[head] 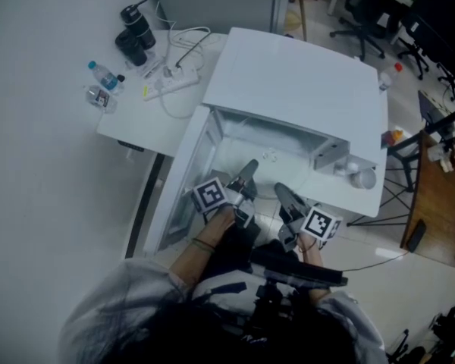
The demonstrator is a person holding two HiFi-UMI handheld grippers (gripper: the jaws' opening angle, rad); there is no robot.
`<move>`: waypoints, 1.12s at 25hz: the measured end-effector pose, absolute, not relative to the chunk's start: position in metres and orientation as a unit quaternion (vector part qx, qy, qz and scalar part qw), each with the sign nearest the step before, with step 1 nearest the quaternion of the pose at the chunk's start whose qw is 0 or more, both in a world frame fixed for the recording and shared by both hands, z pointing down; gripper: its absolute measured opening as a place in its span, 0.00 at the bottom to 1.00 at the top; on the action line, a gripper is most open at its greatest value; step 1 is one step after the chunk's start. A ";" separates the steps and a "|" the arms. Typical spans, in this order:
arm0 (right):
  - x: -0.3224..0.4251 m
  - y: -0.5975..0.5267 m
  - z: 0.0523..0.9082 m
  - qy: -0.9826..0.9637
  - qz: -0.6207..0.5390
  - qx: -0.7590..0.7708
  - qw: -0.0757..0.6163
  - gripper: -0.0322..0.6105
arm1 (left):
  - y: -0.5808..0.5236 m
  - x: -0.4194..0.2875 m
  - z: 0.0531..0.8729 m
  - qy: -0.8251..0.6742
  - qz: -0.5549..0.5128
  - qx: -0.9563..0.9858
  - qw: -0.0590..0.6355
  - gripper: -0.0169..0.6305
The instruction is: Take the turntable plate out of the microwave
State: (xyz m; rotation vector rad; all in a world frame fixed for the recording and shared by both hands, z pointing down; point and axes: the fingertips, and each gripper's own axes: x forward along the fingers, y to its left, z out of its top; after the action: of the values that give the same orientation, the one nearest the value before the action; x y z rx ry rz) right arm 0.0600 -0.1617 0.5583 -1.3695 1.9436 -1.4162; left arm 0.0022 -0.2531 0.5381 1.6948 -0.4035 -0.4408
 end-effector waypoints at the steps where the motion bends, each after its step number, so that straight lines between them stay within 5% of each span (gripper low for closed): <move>1: 0.059 -0.160 0.555 0.696 -0.499 -0.481 0.188 0.19 | -0.251 0.002 0.536 -0.177 -0.194 0.737 0.622 0.06; 28: 0.053 -0.012 0.507 0.794 -0.453 -0.373 0.157 0.20 | -0.083 -0.024 0.483 -0.249 -0.290 0.736 0.558 0.05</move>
State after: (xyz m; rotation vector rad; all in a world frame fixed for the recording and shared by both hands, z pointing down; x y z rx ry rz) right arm 0.0527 -0.0117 0.5066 -1.0680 2.2717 -1.2970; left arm -0.0242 -0.0827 0.4833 1.7372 -0.5882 -0.6847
